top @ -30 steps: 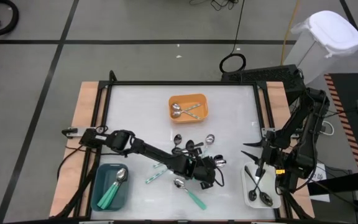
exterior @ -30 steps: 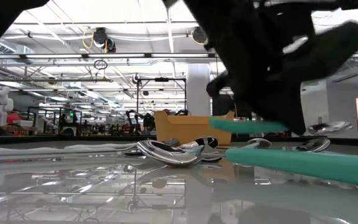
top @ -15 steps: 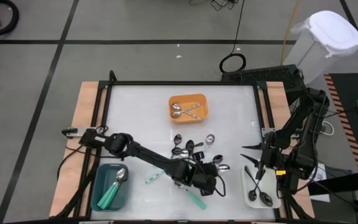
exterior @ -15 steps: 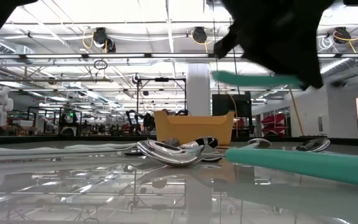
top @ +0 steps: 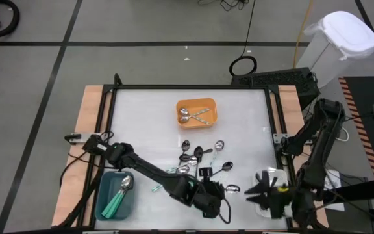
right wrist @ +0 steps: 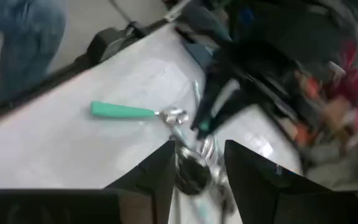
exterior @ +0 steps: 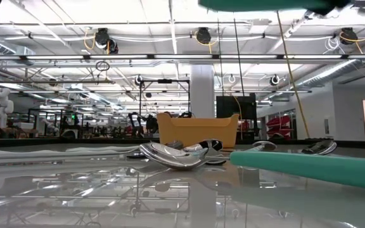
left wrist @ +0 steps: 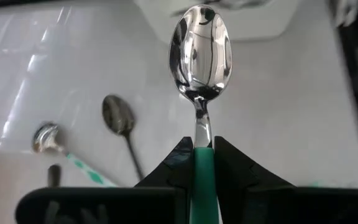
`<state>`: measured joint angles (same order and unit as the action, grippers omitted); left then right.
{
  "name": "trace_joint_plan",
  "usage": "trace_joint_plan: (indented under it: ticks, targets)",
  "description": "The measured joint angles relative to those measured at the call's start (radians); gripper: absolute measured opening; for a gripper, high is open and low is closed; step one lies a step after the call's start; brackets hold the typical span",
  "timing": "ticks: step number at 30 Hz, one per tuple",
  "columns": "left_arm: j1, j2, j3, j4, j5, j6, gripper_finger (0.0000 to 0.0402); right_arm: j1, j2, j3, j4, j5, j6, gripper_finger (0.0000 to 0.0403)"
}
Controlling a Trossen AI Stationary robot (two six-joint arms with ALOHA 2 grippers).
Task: Sort silverware by color (type)
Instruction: Put the green spoon into the blue bin
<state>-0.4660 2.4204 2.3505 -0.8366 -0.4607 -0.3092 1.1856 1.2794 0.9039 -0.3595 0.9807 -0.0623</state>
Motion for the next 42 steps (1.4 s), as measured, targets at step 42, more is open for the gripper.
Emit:
trace_joint_plan:
  ticks: [42]
  targets:
    - [-0.040,-0.020,0.006,-0.007,0.068,-0.040,0.0040,-0.124,0.318,0.153,-0.050,0.016,-0.590,0.0139]
